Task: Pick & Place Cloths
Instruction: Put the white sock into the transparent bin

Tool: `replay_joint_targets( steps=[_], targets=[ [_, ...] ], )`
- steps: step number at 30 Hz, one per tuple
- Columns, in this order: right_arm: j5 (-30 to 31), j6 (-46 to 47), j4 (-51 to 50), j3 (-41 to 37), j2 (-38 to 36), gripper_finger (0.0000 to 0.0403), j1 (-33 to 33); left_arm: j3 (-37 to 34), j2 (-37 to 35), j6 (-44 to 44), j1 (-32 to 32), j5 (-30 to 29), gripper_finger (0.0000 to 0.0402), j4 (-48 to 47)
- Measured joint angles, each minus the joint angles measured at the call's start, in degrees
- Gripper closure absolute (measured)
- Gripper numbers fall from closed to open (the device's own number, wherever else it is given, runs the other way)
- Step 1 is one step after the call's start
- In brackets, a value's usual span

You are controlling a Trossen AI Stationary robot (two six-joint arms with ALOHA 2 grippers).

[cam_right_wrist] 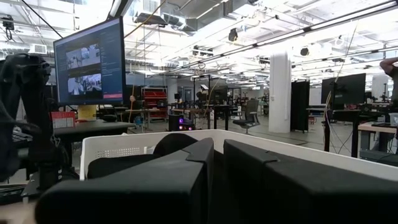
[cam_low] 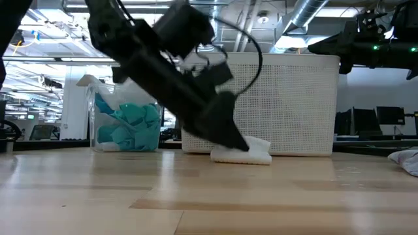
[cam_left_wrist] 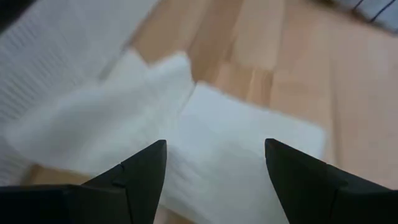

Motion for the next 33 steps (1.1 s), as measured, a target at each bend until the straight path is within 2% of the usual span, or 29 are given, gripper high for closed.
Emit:
replay_joint_targets(
  steps=[4,7,10,14,15,17,21,27,33],
  targets=[
    [0.0,0.0,0.0,0.0,0.0,0.0365,0.0,0.2,3.0,-3.0,0.6,2.2,0.0148,1.1],
    [0.0,0.0,0.0,0.0,0.0,0.0365,0.0,0.3,4.5,-6.1,0.4,2.8,0.0173,-0.1],
    [0.0,0.0,0.0,0.0,0.0,0.0365,0.0,0.5,4.5,-10.6,0.0,2.8,0.0236,-3.9],
    [0.0,0.0,0.0,0.0,0.0,0.0365,0.0,0.4,3.8,-14.2,-0.8,3.9,0.0361,-5.8],
    [0.0,0.0,0.0,0.0,0.0,0.0365,0.0,0.3,3.1,-15.5,-0.9,5.0,0.0379,-6.1],
    [0.0,0.0,0.0,0.0,0.0,0.0365,0.0,0.1,1.3,-18.6,-1.0,8.1,0.0387,-6.8],
    [0.0,0.0,0.0,0.0,0.0,0.0365,0.0,-0.8,-6.9,-19.7,-3.0,13.9,0.0398,-11.0],
    [0.0,0.0,-0.1,0.0,0.0,0.0365,0.0,-0.3,-28.1,-18.8,-9.6,13.6,0.04,-18.2],
    [-0.4,0.0,-0.1,0.0,0.0,0.0365,0.0,0.0,-48.2,-20.1,-21.3,14.9,0.04,-22.5]
  ],
)
